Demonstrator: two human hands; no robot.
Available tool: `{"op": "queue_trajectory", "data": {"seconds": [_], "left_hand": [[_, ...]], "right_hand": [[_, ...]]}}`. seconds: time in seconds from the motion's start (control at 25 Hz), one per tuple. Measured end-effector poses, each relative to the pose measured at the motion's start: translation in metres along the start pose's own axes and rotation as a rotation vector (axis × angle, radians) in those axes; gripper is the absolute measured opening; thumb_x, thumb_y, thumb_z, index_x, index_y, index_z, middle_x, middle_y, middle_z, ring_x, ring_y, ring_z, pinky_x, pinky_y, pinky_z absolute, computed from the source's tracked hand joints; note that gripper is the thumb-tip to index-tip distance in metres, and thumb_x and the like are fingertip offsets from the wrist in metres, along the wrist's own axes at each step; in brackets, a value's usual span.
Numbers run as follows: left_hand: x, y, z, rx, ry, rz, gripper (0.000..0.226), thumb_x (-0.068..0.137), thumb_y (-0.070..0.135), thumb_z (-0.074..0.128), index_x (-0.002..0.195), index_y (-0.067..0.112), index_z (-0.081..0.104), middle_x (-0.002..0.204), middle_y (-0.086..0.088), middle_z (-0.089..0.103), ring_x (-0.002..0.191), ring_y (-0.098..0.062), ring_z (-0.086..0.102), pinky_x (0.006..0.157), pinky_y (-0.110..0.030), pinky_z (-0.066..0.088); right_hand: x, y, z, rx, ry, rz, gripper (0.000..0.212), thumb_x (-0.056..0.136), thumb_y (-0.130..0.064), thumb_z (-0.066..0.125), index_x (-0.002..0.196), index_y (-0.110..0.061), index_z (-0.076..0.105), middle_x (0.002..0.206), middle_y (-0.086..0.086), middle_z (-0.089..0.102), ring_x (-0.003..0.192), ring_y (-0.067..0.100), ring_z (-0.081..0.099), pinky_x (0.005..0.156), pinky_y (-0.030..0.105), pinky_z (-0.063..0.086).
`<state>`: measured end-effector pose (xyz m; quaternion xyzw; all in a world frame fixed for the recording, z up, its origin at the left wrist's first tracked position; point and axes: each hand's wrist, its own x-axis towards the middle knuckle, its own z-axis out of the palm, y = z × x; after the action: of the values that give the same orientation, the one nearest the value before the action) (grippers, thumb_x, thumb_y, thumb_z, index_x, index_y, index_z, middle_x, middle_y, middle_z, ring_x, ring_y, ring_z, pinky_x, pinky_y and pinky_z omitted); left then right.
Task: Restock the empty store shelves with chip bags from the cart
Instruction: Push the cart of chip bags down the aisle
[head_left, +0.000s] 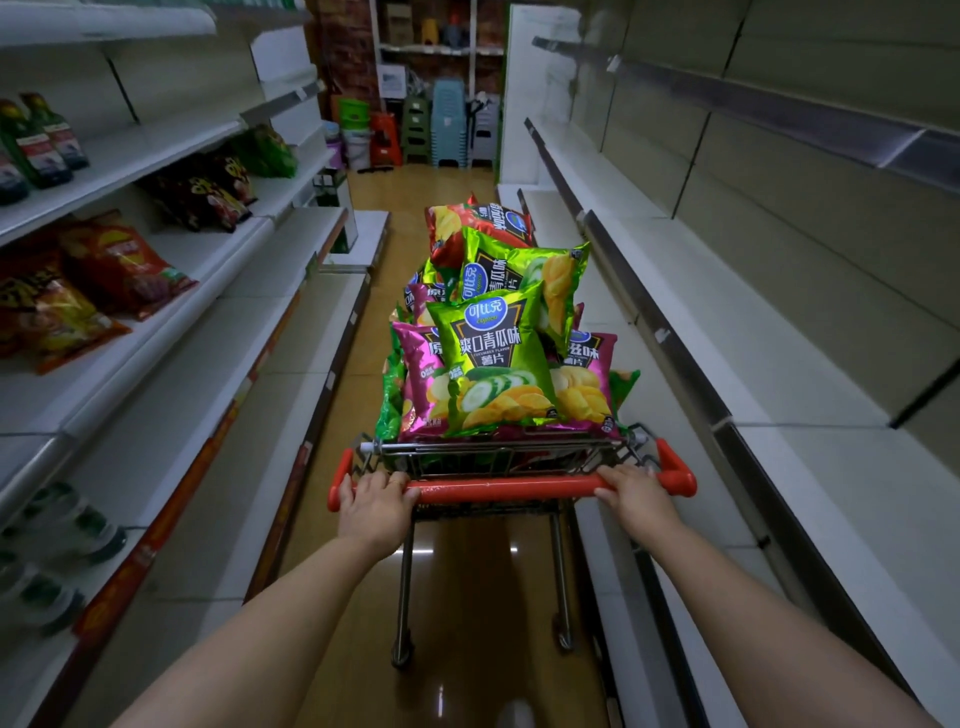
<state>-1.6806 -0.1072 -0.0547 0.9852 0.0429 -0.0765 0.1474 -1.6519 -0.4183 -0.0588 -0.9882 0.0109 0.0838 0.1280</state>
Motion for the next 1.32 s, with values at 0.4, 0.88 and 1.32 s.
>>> {"op": "queue_trajectory", "data": {"seconds": [0.4,0.88,1.32], "left_hand": [[-0.152,-0.003,0.026,0.005,0.0,-0.023,0.044,0.101,0.04,0.025,0.137,0.021,0.04,0.138,-0.003,0.044,0.137,-0.02,0.03,0.118,-0.044,0.001],[-0.32,-0.011,0.064,0.046,0.042,-0.039,0.043,0.101,0.04,0.023,0.135,0.022,0.044,0.138,-0.003,0.045,0.136,-0.02,0.031,0.118,-0.043,0.001],[-0.469,-0.016,0.084,0.04,0.024,-0.026,0.043,0.101,0.039,0.025,0.135,0.02,0.044,0.139,-0.004,0.045,0.137,-0.021,0.03,0.117,-0.043,0.0]], "right_hand": [[-0.163,0.007,0.011,0.046,0.028,-0.008,0.043,0.098,-0.027,0.043,0.139,-0.016,0.042,0.143,0.006,0.043,0.135,0.021,0.031,0.115,0.033,0.013],[-0.329,0.037,0.047,-0.036,0.029,-0.046,0.039,0.099,-0.03,0.038,0.136,-0.018,0.044,0.137,0.005,0.047,0.13,0.022,0.034,0.112,0.032,0.013],[-0.481,0.056,0.072,-0.012,0.073,-0.049,0.039,0.099,-0.03,0.037,0.136,-0.019,0.043,0.138,0.004,0.046,0.134,0.02,0.032,0.116,0.036,0.006]]}}
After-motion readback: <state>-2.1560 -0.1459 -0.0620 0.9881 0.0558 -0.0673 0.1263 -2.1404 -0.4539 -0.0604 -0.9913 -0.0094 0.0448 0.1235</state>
